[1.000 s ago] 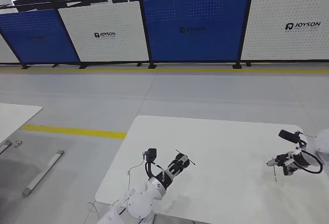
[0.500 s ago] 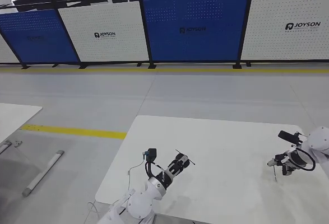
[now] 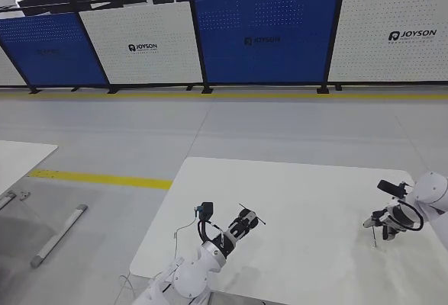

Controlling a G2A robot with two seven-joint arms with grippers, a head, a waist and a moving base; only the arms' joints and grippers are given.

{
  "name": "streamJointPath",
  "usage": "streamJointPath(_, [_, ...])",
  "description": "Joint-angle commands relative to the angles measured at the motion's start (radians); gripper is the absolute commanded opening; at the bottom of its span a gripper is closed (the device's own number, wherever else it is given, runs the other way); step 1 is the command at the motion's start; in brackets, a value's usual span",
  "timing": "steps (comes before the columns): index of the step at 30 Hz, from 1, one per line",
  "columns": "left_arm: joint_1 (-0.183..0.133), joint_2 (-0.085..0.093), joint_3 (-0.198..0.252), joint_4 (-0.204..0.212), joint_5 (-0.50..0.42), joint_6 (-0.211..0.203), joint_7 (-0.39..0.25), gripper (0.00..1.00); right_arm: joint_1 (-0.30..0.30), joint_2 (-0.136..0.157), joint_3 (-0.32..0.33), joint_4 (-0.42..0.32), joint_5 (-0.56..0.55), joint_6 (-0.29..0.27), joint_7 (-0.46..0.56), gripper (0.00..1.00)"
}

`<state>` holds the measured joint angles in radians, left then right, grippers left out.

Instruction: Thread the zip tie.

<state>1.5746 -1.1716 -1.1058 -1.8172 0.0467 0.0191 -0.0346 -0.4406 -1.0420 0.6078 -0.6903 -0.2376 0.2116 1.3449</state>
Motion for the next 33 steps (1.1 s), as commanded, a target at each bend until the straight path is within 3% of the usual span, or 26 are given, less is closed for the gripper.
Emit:
streamJointPath(1, [0.0, 0.0, 0.0, 0.0, 0.0, 0.0, 0.0, 0.0, 0.005, -0.009, -0.006, 0.017, -0.001, 0.0, 0.0, 0.37])
streamJointPath(11, [0.0, 0.0, 0.0, 0.0, 0.0, 0.0, 0.0, 0.0, 0.039, -0.061, -0.037, 0.116, -0.016, 0.013, -0.004, 0.34])
streamJointPath(16, [0.0, 0.0, 0.0, 0.0, 0.0, 0.0, 0.0, 0.0, 0.051, -0.084, -0.048, 0.154, -0.024, 0.013, -0.008, 0.26])
streamJointPath(27, [0.0, 0.0, 0.0, 0.0, 0.0, 0.0, 0.0, 0.0, 0.075, -0.131, -0.068, 0.229, -0.049, 0.02, -0.014, 0.31])
streamJointPath(33, [0.0, 0.0, 0.0, 0.0, 0.0, 0.0, 0.0, 0.0, 0.085, -0.151, -0.075, 0.261, -0.065, 0.026, -0.018, 0.28])
